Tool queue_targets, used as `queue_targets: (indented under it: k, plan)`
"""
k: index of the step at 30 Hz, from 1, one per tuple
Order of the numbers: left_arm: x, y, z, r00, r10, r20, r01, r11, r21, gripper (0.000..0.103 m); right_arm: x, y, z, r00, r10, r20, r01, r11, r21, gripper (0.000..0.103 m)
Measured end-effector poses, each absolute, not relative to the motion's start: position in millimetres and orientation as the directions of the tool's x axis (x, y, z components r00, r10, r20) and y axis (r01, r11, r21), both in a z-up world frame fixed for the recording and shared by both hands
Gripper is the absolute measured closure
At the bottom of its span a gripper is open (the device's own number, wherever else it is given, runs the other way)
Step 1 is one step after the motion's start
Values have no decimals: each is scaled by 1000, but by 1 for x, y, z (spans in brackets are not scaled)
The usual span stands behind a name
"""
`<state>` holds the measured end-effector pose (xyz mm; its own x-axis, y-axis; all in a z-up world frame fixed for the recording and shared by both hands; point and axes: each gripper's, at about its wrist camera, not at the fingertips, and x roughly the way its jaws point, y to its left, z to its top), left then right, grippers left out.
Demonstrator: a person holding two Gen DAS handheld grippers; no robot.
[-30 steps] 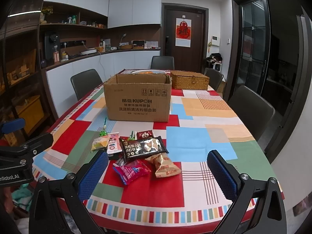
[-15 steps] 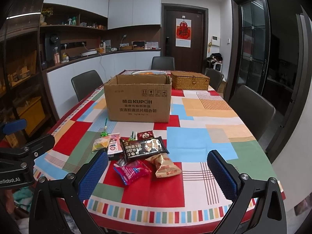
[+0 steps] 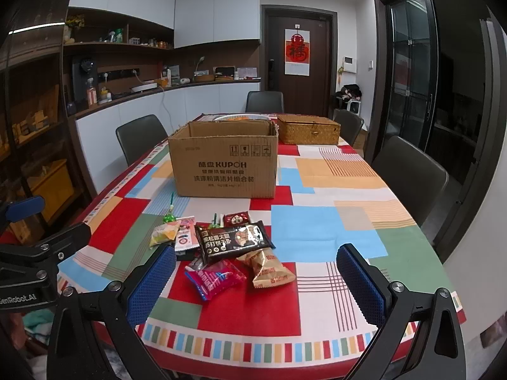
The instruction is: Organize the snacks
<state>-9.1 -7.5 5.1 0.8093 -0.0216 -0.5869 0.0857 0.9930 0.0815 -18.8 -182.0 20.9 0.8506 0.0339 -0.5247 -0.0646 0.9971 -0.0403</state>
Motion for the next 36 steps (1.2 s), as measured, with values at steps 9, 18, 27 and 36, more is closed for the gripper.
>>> queue_targets:
  k: [9, 18, 27, 36]
  plan:
    - [-9, -7, 5, 809, -19, -588, 84, 993, 83, 0, -18, -183, 19, 849, 36, -527, -64, 997, -36, 0]
    - [-9, -7, 4, 808, -21, -589, 89, 992, 88, 0, -16, -185, 15, 844, 44, -535, -69, 997, -27, 0]
    - [-7, -7, 0, 798, -22, -602, 98, 991, 95, 0, -14, -186, 13, 840, 48, -540, -71, 997, -22, 0]
    - [8, -19, -10, 756, -38, -653, 152, 981, 119, 0, -4, -191, 3, 818, 56, -573, -71, 998, -4, 0]
